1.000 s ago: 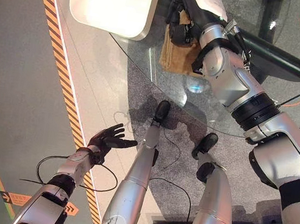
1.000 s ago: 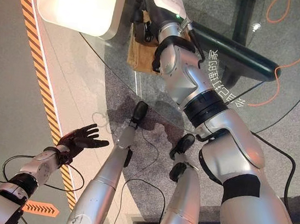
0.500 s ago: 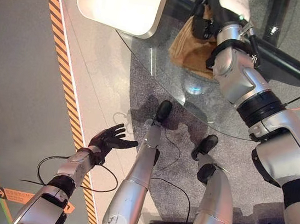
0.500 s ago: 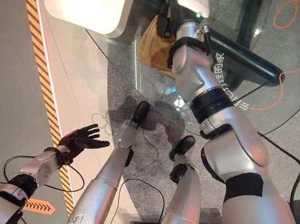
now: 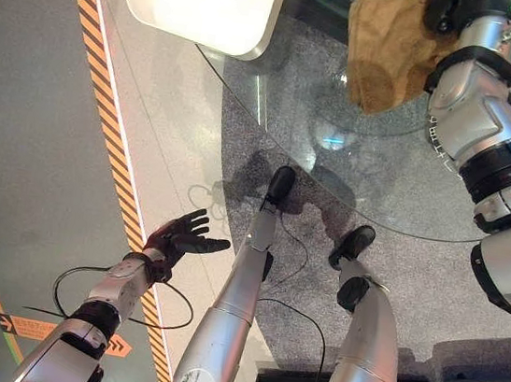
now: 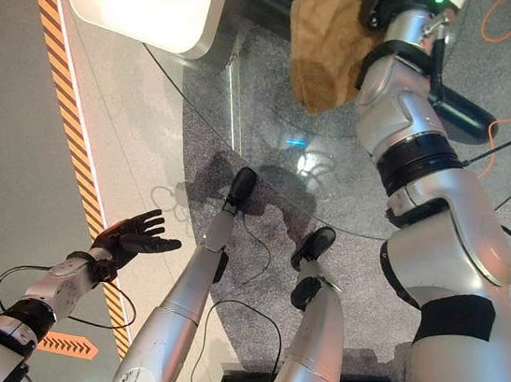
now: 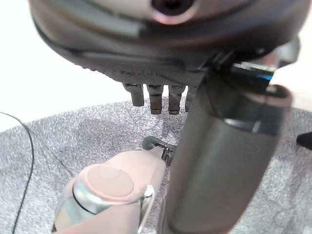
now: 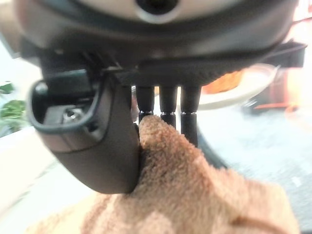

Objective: Wipe the table with a cloth and put it in the basket.

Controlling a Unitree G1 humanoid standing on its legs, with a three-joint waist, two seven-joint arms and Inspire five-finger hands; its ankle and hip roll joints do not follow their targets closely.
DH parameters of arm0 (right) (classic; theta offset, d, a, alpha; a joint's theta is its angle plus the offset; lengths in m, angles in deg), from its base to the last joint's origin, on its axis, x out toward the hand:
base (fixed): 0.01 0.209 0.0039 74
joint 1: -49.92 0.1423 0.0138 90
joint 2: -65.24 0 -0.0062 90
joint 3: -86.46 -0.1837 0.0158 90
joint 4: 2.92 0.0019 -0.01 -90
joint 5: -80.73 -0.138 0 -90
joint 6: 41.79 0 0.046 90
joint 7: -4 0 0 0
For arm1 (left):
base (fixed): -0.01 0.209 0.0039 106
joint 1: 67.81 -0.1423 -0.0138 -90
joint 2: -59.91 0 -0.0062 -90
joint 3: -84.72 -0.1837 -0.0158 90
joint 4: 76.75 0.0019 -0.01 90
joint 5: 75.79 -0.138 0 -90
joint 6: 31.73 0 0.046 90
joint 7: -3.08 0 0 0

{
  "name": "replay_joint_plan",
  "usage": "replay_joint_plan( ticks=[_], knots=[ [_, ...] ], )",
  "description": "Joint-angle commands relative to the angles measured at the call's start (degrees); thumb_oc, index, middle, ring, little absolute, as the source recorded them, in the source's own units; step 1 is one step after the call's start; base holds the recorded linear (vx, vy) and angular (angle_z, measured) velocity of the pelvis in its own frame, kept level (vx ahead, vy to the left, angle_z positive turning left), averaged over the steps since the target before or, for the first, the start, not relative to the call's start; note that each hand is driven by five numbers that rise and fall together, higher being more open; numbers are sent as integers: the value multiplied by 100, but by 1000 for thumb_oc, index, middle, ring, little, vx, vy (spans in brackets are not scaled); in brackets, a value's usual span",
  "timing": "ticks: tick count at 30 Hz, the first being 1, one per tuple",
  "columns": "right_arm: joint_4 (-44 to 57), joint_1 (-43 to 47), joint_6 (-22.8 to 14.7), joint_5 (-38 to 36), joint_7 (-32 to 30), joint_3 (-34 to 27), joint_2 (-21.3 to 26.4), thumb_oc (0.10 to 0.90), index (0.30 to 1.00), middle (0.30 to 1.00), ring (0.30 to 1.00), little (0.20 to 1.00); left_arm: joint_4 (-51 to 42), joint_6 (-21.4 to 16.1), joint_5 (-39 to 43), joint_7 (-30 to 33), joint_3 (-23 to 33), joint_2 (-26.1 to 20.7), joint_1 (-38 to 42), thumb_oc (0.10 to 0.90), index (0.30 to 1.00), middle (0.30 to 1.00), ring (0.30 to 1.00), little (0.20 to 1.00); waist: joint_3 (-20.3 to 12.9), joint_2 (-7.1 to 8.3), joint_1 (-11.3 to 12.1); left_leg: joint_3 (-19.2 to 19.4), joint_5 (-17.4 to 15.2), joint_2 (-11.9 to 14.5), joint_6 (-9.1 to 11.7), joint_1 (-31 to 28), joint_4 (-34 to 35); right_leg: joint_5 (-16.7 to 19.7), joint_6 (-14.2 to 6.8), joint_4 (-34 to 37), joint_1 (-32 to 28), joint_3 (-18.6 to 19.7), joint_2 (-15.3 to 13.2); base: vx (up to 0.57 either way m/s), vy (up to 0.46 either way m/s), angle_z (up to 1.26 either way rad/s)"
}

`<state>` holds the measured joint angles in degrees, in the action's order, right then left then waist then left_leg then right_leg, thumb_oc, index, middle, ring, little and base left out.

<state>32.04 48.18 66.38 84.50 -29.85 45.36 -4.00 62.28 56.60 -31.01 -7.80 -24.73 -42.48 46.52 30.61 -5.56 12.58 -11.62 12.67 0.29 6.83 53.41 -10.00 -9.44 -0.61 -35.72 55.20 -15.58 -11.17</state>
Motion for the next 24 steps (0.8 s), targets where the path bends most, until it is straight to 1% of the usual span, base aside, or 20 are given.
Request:
replay_joint_plan(
  ticks=[1, 6, 11, 15, 20, 24],
  knots=[
    [-257, 695, 86, -126, -753, 183, 943, 100, 300, 300, 300, 200, 201, -52, 214, -174, 63, -323, -421, 800, 900, 900, 900, 900, -82, 87, -49, 717, -964, -224, -611, -99, -785, 1109, -333, 1536, -418, 136, 229, 0, 0, 0],
    [-375, 668, 209, -179, -890, 117, 1100, 100, 300, 300, 300, 200, 235, -23, 286, -201, 79, -369, -373, 800, 900, 900, 900, 900, -82, 98, -112, 752, -985, -198, -609, -106, -780, 1104, -333, 1550, -409, 179, 247, -1, 0, -1],
    [-508, 679, 251, -274, -1024, 99, 1220, 100, 300, 300, 300, 200, 290, -5, 336, -229, 90, -410, -329, 800, 900, 900, 900, 900, -82, 105, -152, 773, -990, -185, -600, -116, -766, 1101, -334, 1559, -404, 216, 263, 0, 0, 0],
    [-580, 680, 347, -547, -1207, 41, 1324, 100, 300, 300, 300, 200, 315, 25, 372, -251, 124, -463, -330, 800, 900, 900, 900, 900, -82, 130, -183, 792, -998, -170, -592, -150, -743, 1095, -332, 1599, -442, 236, 293, 0, 0, 0],
    [-744, 593, 281, -940, -1458, -154, 1475, 100, 300, 300, 300, 200, 318, 29, 374, -237, 167, -471, -336, 800, 900, 900, 900, 900, -82, 156, -226, 805, -1019, -153, -591, -149, -743, 1088, -334, 1596, -436, 261, 318, 0, 0, 0],
    [-799, 461, 156, -1272, -1674, -390, 1587, 100, 300, 300, 300, 200, 370, 52, 410, -267, 202, -524, -296, 800, 900, 900, 900, 900, -82, 183, -289, 827, -1034, -132, -583, -172, -727, 1102, -343, 1632, -452, 294, 349, 0, 0, 0]
  ],
)
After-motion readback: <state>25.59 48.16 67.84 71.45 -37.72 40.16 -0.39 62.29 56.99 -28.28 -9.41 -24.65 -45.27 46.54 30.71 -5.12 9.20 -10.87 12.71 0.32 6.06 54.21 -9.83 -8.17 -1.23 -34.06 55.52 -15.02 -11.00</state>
